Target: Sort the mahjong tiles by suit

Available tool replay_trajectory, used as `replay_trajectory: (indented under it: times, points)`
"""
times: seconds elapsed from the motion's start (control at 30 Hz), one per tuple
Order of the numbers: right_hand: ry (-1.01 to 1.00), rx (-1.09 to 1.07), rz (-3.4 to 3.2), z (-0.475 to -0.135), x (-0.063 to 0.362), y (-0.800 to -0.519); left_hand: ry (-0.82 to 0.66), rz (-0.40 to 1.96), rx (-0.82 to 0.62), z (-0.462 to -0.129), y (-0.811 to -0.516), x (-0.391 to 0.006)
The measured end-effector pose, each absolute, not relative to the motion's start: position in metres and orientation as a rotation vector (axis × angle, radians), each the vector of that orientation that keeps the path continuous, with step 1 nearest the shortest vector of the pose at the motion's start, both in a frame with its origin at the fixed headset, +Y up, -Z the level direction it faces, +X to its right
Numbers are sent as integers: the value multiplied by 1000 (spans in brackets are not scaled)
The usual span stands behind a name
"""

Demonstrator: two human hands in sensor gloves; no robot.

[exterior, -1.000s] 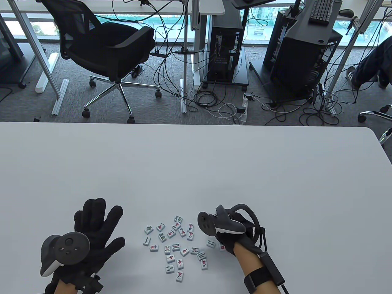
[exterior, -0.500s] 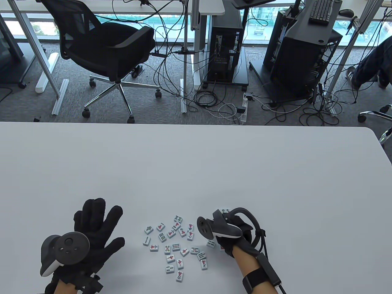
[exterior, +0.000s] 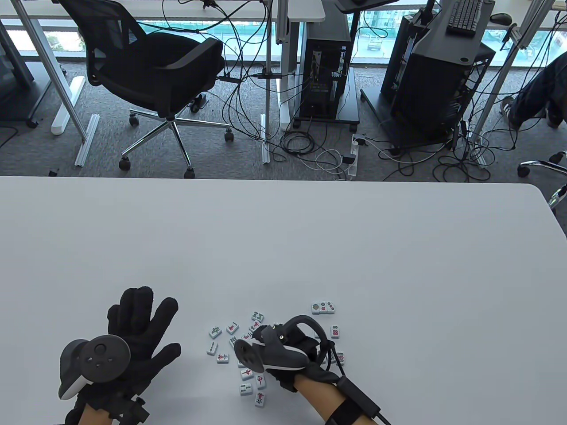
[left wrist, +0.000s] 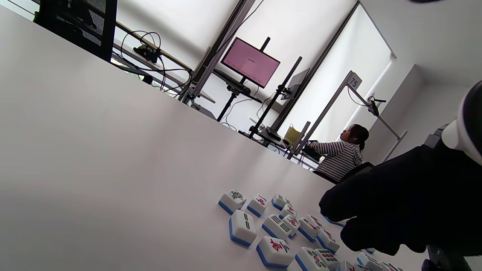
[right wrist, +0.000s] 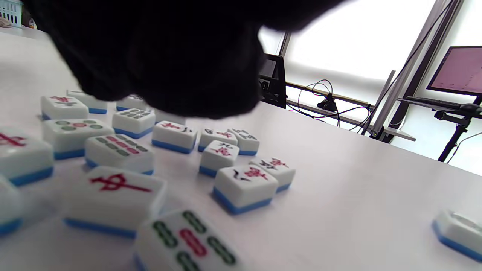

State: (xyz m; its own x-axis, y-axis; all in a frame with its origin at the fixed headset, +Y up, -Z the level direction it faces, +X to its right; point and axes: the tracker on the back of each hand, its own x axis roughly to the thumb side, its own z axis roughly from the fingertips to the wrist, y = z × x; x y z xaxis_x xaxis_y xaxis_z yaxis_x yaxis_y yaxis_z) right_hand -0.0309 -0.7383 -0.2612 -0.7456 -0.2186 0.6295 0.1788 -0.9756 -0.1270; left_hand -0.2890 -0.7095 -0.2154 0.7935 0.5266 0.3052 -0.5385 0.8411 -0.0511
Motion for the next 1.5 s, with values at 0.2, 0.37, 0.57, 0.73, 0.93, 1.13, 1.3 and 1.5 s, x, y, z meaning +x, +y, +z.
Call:
replay_trajectory:
  times: [0.2,0.37,0.57,0.73,0.93,1.13,1.3,1.5]
  points:
    - [142,-1016,-2705,-253,-54,-751,-319,577,42,-215,-709,-289]
    - [177,-1004,-2693,-250,-64,-757,-321,585,49,-215,-709,-289]
    - [-32,-965,-2781,-241,-71,-757,-319,585,50,-215,-709,-290]
    - [-114,-985,-2787,-234,-72,-755,-320,586,49,-215,-709,-290]
    - [-257,-950,-2730,-233,-80,-759,-319,586,49,-215,-709,-290]
    - [-264,-925,-2716,-232,-84,-761,-320,584,49,-215,-709,-290]
    - [-312,-950,-2827,-241,-74,-755,-322,580,46,-215,-709,-290]
    - [-155,-868,-3106,-265,-26,-712,-318,582,43,-215,-710,-290]
